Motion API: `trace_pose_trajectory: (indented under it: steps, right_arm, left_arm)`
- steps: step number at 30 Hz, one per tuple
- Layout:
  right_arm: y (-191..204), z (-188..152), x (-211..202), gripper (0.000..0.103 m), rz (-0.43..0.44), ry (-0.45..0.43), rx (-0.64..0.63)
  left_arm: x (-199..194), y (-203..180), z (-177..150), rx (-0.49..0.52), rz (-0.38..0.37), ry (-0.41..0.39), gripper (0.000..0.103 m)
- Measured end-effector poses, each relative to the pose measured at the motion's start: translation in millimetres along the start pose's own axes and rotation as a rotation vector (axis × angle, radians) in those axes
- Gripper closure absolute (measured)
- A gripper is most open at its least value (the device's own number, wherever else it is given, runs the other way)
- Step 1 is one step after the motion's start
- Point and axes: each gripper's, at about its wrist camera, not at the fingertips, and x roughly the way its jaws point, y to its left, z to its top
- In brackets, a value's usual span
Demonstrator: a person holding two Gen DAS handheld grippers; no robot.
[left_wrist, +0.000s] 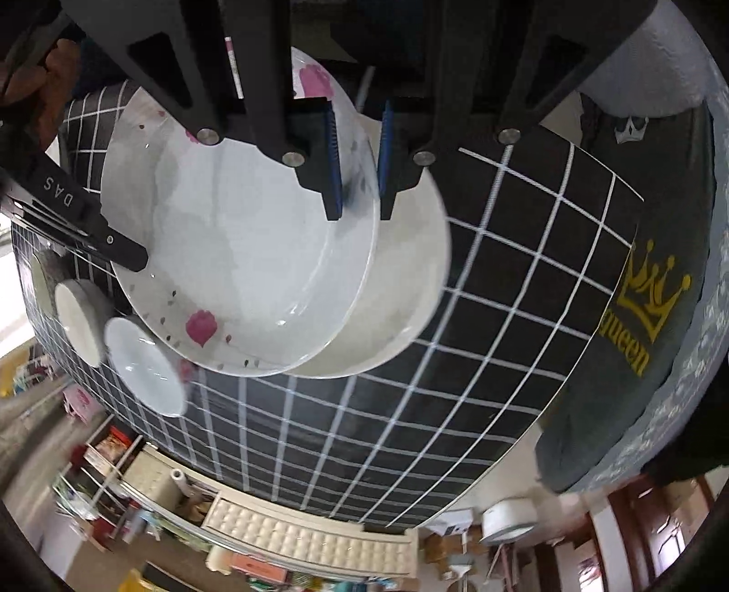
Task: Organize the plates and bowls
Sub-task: 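Lift the pink-petal plate and lower it onto the plain white plate, then open the right gripper and withdraw from the stacked plates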
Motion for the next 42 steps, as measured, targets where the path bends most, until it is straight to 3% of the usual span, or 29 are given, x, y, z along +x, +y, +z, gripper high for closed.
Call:
trace_pose_trajectory:
  steps: [11, 17, 20, 29, 32, 36, 42]
  right_arm:
    - [21.1, 10.9, 20.8, 0.085, -0.031, 0.005, -0.028]
    - [25.5, 12.9, 27.4, 0.085, -0.031, 0.018, -0.036]
    - [29.2, 12.5, 30.1, 0.085, -0.032, 0.043, -0.054]
    - [32.1, 5.4, 23.4, 0.085, -0.058, 0.036, -0.076]
    - [31.9, 3.8, 16.3, 0.078, -0.055, 0.028, -0.074]
    - [35.5, -0.1, 4.3, 0.062, -0.036, 0.0, -0.087]
    - [40.6, -2.0, -22.6, 0.051, -0.024, -0.059, -0.084]
  left_arm:
    - [16.3, 30.6, 10.8, -0.063, -0.023, 0.019, 0.092]
    - [18.4, 35.5, 19.0, -0.038, -0.026, 0.001, 0.093]
    - [21.6, 39.5, 21.6, -0.035, 0.01, 0.005, 0.093]
    - [19.5, 42.1, 11.0, -0.042, 0.012, 0.025, 0.093]
    - [15.2, 42.7, 7.5, -0.052, 0.022, 0.017, 0.092]
    - [5.0, 42.3, 3.2, -0.046, 0.029, -0.007, 0.079]
    - [-25.5, 28.5, 1.4, -0.012, 0.008, -0.087, 0.068]
